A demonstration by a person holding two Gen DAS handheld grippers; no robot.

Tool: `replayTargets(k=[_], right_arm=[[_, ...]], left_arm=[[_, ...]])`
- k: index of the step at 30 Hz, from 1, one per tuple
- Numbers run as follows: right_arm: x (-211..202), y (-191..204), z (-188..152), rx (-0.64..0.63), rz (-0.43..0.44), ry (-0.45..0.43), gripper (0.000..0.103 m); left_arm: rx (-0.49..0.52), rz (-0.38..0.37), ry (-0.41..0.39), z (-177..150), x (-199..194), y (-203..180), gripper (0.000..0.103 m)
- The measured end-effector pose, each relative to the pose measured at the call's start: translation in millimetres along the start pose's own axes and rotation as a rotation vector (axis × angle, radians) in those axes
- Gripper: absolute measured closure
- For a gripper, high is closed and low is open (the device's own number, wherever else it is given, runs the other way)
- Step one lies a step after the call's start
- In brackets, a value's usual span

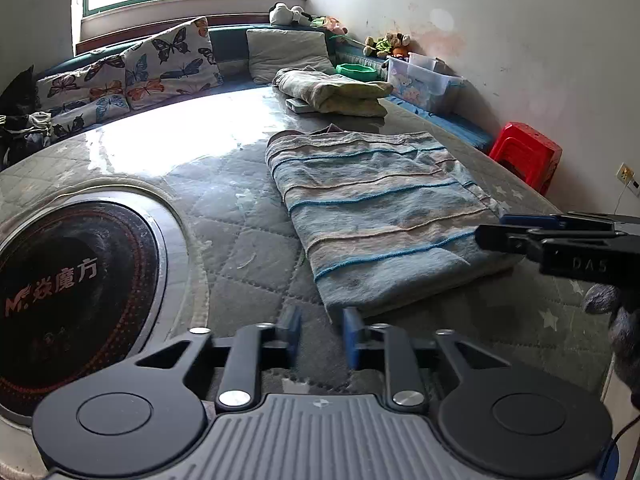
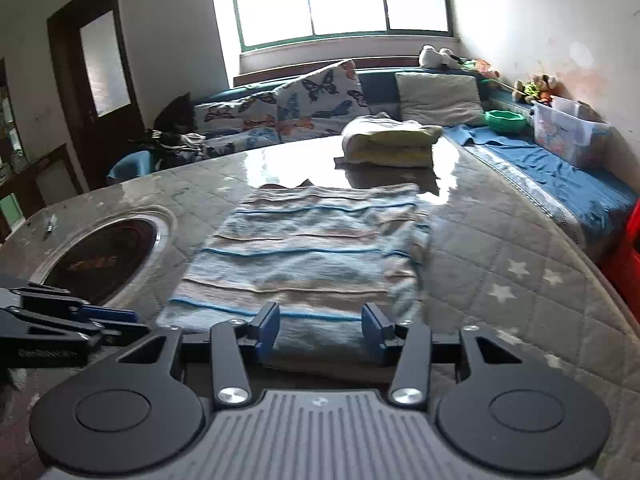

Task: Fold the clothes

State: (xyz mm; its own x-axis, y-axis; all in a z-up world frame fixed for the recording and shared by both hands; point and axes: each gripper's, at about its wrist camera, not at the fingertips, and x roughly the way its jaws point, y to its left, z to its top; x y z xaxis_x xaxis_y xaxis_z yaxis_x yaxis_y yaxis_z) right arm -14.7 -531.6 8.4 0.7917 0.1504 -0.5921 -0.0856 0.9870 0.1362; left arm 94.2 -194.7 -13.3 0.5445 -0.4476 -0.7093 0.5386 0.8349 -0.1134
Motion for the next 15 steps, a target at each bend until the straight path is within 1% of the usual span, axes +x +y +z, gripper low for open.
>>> replayTargets(k=[2,3,4,8,12,14,15], right_arm=[[4,5,-2,-0.008,0.001,0.005,0.053],[6,7,-3,-0.013,0.001,0.010,0.046],[9,9,-4,-0.018,0.001,0.014,0.044],[10,15,-9,-0.046,-0.017,0.016,0.043],[4,14,-9,-0.037,-0.012,0.006,0.041],[2,15,-10,-0.029,-0.011,0.007,0.034],[2,15,-11,-0.026,-0.009,0.008,0.025]], left_arm=[[0.004,0.001,0.006,0,2,-2,0.066],[0.006,-0.001,0.010,-1,3,-3,0.061],[0.009,0.001,0.013,-2,4,-3,0.058],[-0.005,0.018,0.024,-4,8,2,0.058],[-0.013,0.026,0.028,-4,7,3,0.051],[-0.014,0.022,0.030,-5,6,3,0.047],[-0.012,0.020,0.030,-6,5,2,0.044]])
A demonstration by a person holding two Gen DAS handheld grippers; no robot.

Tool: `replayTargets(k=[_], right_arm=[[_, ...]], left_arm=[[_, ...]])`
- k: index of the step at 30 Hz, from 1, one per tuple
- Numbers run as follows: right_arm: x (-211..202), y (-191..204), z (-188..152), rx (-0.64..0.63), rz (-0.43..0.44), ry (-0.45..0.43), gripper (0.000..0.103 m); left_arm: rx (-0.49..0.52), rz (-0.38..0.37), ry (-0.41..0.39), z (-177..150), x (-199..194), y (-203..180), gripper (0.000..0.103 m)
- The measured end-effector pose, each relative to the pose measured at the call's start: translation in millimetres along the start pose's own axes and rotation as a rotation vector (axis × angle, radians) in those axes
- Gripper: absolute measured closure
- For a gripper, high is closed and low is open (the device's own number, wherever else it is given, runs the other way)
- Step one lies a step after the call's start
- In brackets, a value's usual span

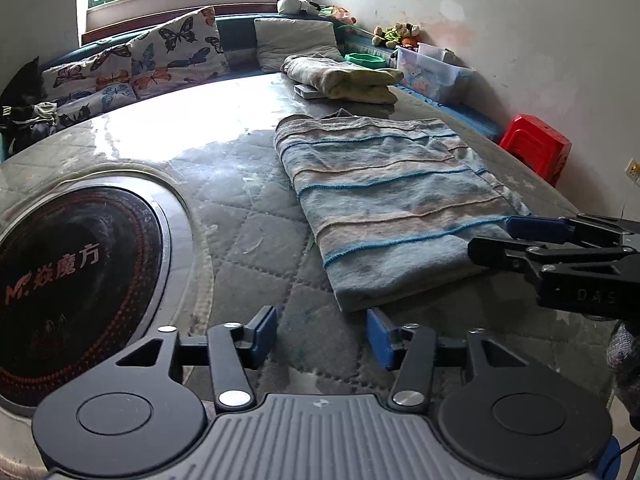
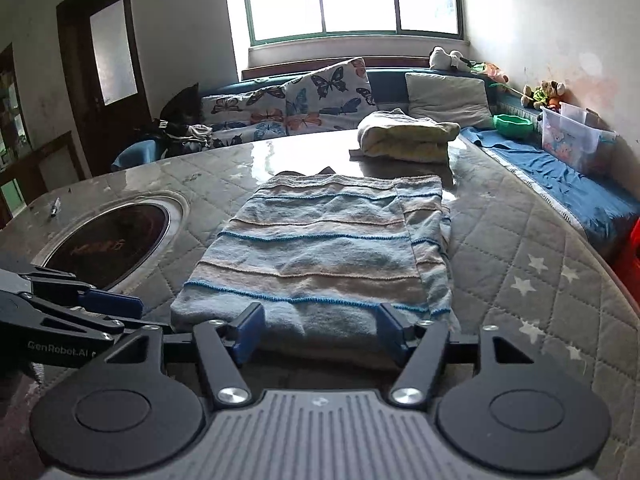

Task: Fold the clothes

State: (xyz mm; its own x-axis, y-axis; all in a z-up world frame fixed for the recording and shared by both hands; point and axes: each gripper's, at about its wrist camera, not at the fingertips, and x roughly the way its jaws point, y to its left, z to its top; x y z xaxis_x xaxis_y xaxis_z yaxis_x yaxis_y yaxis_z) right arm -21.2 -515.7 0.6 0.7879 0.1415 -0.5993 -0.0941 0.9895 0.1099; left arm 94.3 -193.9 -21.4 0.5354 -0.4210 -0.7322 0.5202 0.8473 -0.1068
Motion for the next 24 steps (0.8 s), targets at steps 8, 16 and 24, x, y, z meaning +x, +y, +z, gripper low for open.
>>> replayTargets(k=[8,16,24], right_arm=[[-6,7,-5,-0.012,-0.022,-0.006,0.013],[-12,10,-7,-0.007,-0.072,-0.016,0.000],[-18,14,-10,0.013,-0.112,-0.026,0.000]], left_arm=[[-0.006,0.004,0.003,-5,-3,0,0.027],[-0.016,0.012,-0.019,-10,-13,4,0.004],[-0.011,0.010,-0.039,-15,-23,7,0.000]])
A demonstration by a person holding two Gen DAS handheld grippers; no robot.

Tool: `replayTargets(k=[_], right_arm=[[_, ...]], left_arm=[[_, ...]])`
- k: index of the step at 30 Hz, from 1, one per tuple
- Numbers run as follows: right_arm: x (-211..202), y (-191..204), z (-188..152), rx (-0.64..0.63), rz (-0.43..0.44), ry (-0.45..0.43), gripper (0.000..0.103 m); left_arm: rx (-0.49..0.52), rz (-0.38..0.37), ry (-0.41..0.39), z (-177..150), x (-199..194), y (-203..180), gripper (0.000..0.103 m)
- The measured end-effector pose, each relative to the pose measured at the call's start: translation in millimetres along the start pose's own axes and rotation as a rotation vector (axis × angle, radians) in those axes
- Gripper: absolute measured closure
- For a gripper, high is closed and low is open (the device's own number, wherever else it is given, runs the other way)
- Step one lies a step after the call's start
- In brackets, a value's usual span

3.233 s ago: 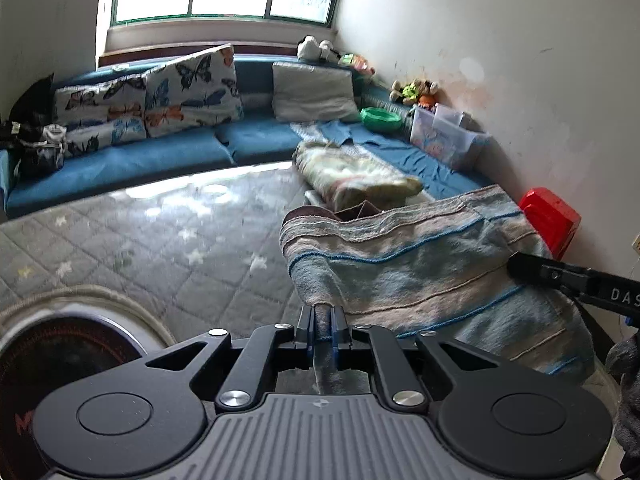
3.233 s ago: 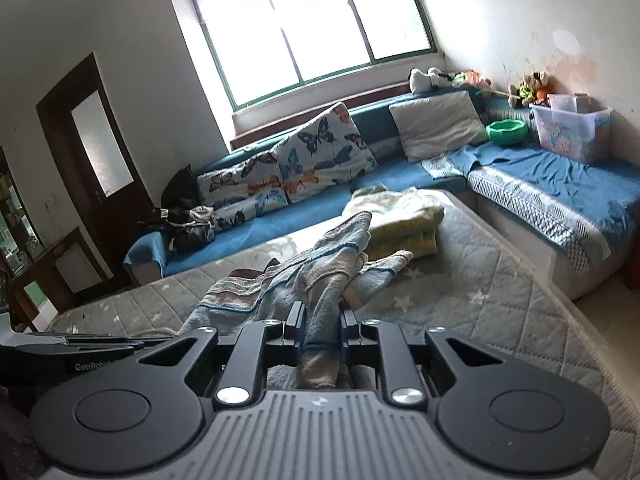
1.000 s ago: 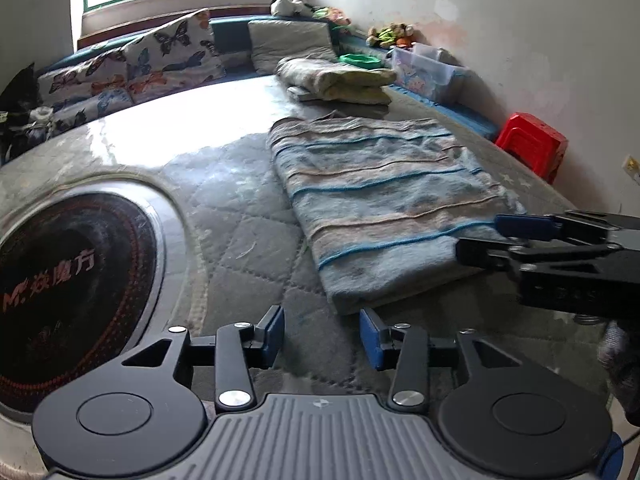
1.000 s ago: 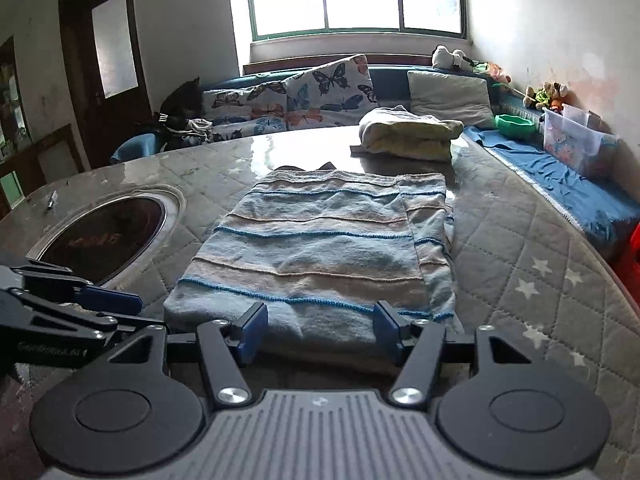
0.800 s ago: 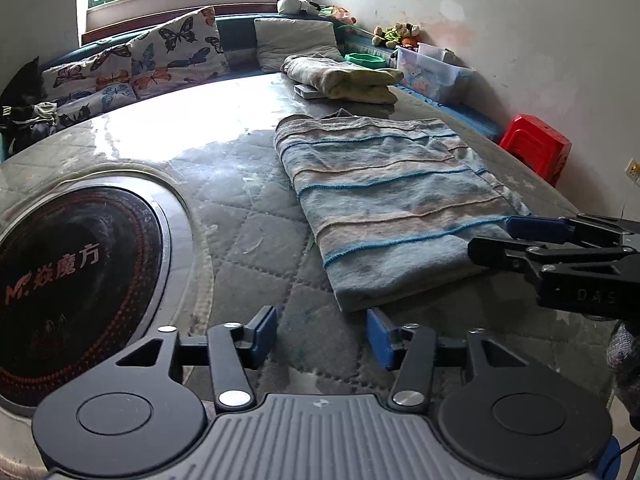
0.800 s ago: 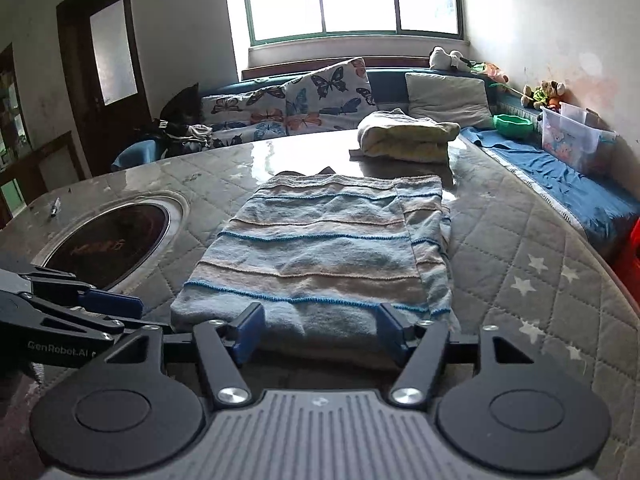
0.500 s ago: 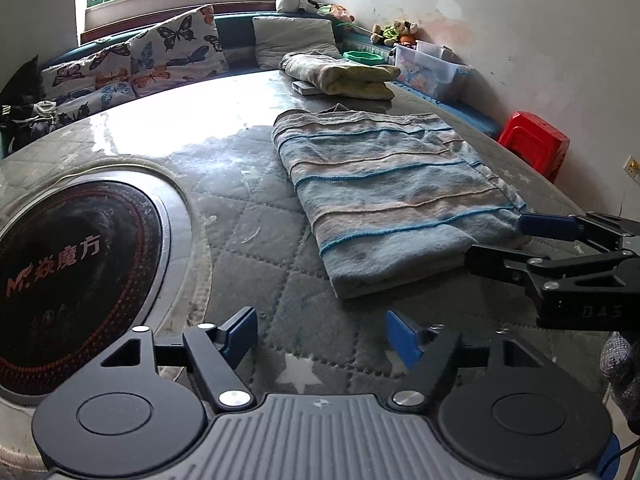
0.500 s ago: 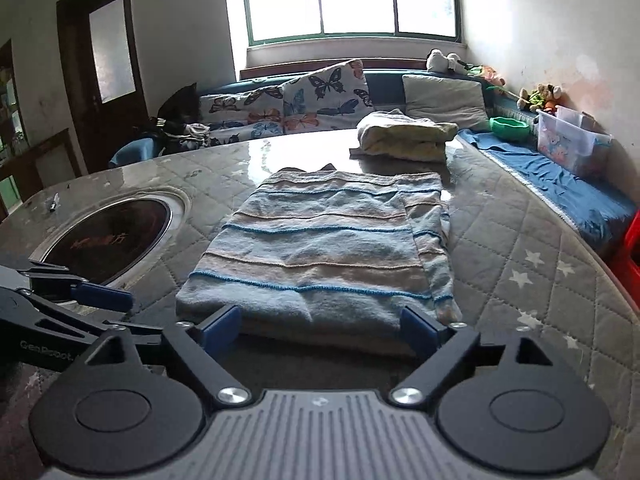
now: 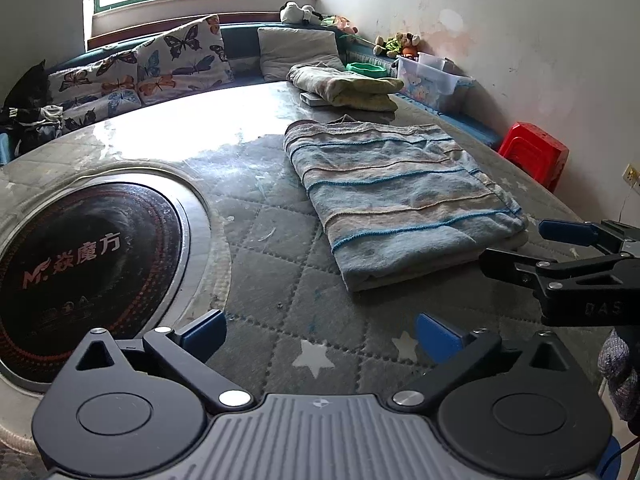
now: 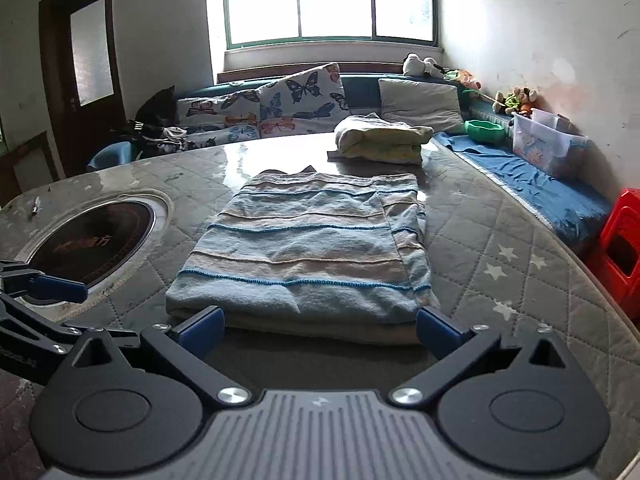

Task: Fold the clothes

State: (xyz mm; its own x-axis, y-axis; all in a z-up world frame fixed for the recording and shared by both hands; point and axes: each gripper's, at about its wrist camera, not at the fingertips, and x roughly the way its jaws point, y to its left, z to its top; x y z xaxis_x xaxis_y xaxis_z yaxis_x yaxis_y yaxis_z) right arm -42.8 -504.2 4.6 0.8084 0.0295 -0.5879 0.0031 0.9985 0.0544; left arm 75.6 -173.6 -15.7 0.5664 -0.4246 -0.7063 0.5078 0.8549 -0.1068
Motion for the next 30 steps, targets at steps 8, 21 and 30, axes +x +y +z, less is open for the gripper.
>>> replayTargets(k=[8,21,30], right_arm=[[-6,3,-3,0.021,-0.041,-0.013,0.000],[-18,11,-10,0.056,-0.067,-0.020,0.000],[-28,17,-15,0.076,-0.073,-0.028,0.000]], left_arm=[[-0.020,0.000,-0.002,-5,-6,3,0.000],[-0.014,0.002,-0.020,-13,-20,-1,0.000],[-0.001,0.008,-0.023,-20,-29,-5,0.000]])
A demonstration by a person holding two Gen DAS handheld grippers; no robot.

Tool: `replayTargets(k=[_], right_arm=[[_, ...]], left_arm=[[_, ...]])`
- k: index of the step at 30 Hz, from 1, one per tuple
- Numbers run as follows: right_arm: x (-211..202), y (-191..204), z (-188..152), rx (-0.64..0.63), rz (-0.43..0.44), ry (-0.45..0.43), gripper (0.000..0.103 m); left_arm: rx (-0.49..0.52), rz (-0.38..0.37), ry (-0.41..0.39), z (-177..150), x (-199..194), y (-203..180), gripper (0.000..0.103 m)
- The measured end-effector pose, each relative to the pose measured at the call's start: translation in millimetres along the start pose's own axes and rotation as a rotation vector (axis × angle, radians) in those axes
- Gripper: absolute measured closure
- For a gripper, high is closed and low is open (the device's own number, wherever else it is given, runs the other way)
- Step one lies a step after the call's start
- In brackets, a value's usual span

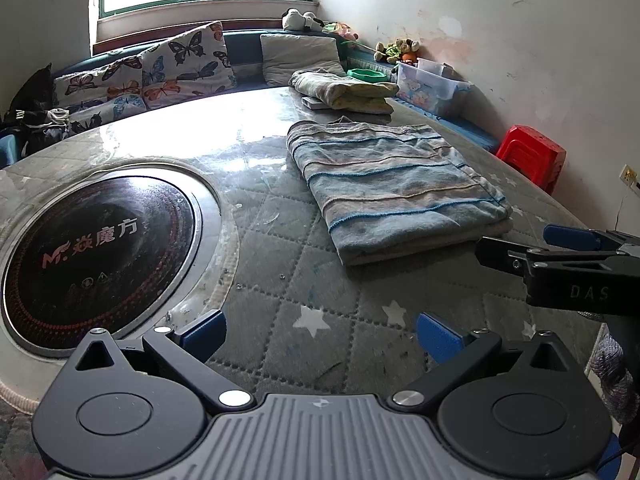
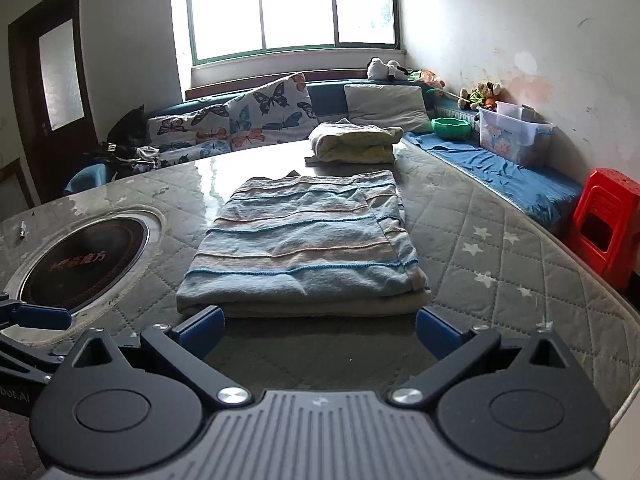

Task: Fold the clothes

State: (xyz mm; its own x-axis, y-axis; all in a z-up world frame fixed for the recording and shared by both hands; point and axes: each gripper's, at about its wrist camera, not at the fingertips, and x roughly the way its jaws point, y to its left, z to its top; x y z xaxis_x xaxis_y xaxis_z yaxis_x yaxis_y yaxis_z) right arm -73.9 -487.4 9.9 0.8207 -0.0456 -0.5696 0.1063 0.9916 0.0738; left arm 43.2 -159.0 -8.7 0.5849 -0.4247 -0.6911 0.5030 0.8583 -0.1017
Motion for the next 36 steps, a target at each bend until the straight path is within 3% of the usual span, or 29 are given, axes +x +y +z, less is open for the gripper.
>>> replayTargets(k=[22,36], right_arm=[[-27,13,-21,0.043,0.010,-0.037,0.000],[-51,18,-41,0.063,-0.001,-0.071,0.000]], left_arm=[[0.006,0.027,-0.022,-23,-22,-4,0.000],[0.025,0.003,-0.046,-42,-33,-15,0.000]])
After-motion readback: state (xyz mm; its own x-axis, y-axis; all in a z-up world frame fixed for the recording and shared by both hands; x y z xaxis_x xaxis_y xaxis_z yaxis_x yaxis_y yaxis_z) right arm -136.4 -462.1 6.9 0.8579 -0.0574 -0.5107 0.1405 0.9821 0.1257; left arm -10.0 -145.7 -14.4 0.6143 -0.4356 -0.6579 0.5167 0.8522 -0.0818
